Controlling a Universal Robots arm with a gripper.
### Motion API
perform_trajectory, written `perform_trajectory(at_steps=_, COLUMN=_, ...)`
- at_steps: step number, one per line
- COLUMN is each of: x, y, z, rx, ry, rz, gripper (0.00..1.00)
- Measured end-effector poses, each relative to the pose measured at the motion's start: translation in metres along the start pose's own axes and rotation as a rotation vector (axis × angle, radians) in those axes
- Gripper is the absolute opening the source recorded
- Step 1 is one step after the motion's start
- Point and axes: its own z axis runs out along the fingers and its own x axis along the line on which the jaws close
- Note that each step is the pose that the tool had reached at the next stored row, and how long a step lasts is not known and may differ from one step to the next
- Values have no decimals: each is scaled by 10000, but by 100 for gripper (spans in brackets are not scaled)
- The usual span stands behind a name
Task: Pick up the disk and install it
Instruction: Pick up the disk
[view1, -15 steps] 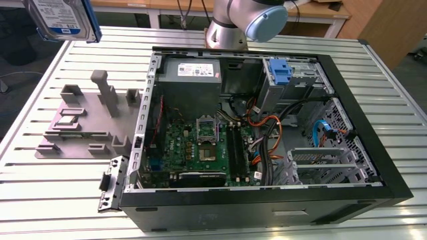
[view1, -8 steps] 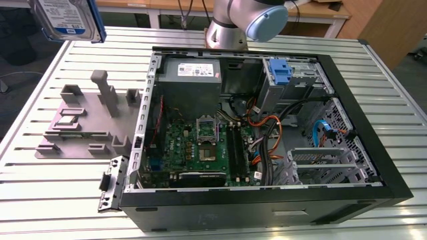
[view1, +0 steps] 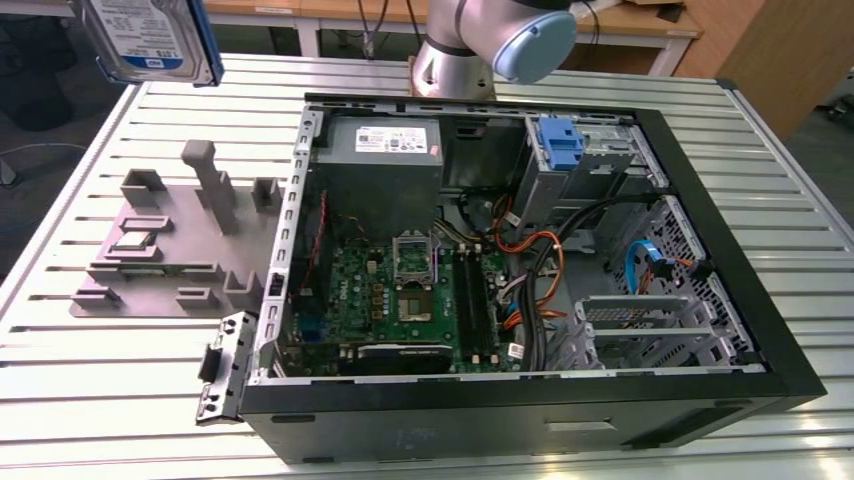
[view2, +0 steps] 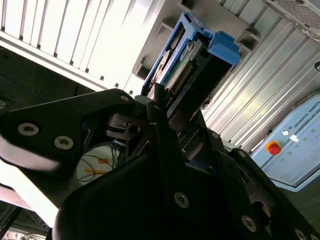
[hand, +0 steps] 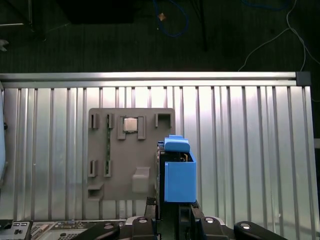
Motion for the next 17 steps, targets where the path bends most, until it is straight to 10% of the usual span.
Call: perform_trajectory(at_steps=17, x=-5, y=-142, z=-9, rx=0, ry=0, rz=0, gripper=35)
